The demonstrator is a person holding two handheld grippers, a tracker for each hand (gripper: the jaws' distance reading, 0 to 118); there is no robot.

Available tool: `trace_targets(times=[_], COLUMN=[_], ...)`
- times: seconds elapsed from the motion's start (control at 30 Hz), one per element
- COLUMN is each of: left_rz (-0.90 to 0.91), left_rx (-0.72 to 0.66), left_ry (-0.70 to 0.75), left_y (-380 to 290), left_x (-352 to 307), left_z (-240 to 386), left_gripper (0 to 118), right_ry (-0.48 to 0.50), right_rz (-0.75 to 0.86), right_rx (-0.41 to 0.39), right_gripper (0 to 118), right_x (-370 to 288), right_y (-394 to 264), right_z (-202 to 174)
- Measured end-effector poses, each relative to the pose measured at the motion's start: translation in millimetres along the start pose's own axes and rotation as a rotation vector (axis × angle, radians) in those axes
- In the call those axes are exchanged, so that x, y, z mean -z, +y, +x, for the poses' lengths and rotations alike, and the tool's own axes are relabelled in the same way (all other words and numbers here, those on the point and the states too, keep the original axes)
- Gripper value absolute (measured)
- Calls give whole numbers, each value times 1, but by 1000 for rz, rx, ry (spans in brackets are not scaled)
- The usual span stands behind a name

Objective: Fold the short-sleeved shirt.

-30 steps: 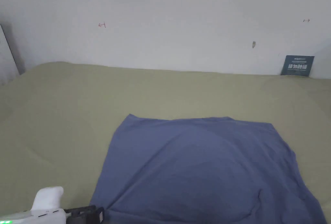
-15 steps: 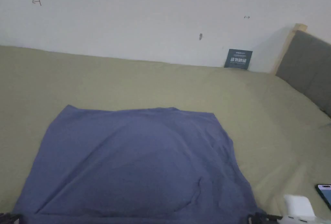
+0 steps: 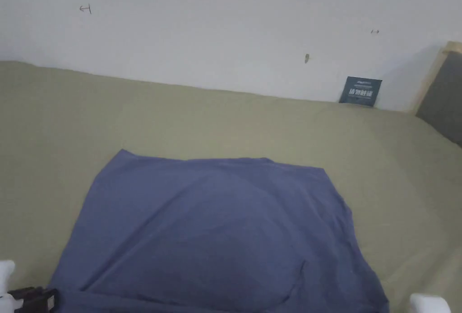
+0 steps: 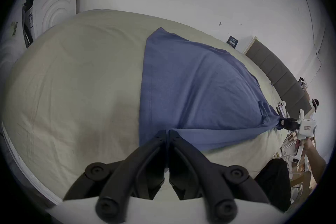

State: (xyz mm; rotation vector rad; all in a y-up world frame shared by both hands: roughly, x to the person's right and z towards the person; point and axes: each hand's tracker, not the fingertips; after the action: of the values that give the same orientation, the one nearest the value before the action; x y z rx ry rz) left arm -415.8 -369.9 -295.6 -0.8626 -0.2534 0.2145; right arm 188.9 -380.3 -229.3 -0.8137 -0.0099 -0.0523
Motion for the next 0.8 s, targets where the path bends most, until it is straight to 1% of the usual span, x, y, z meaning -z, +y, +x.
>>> trace_targets(times=[0.13,0.27,0.43,0.57,0.73,0.8], left_rz=[43,62,56,15,-48,-62], left_rx=[-16,-19,5,27,74,78], left_ry=[-21,-28,-13,0,40,49], left_y=[15,43,88,116,138,142], left_x=[-4,-2,20,50,84,93], left_z=[-2,-5,-6,-7,-11,-14], left_gripper=[3,3,3,3,3,3], right_ry=[9,28,34,12,-18,-17], right_rz=[51,65,15,-37,-106,-113], right_rx=[34,61,73,54,14,16], right_gripper=[9,9,9,9,9,9], right_x=[-7,-4,23,54,92,103], right_y=[19,52,102,130,147,152], right_z=[3,7,10,11,11,11])
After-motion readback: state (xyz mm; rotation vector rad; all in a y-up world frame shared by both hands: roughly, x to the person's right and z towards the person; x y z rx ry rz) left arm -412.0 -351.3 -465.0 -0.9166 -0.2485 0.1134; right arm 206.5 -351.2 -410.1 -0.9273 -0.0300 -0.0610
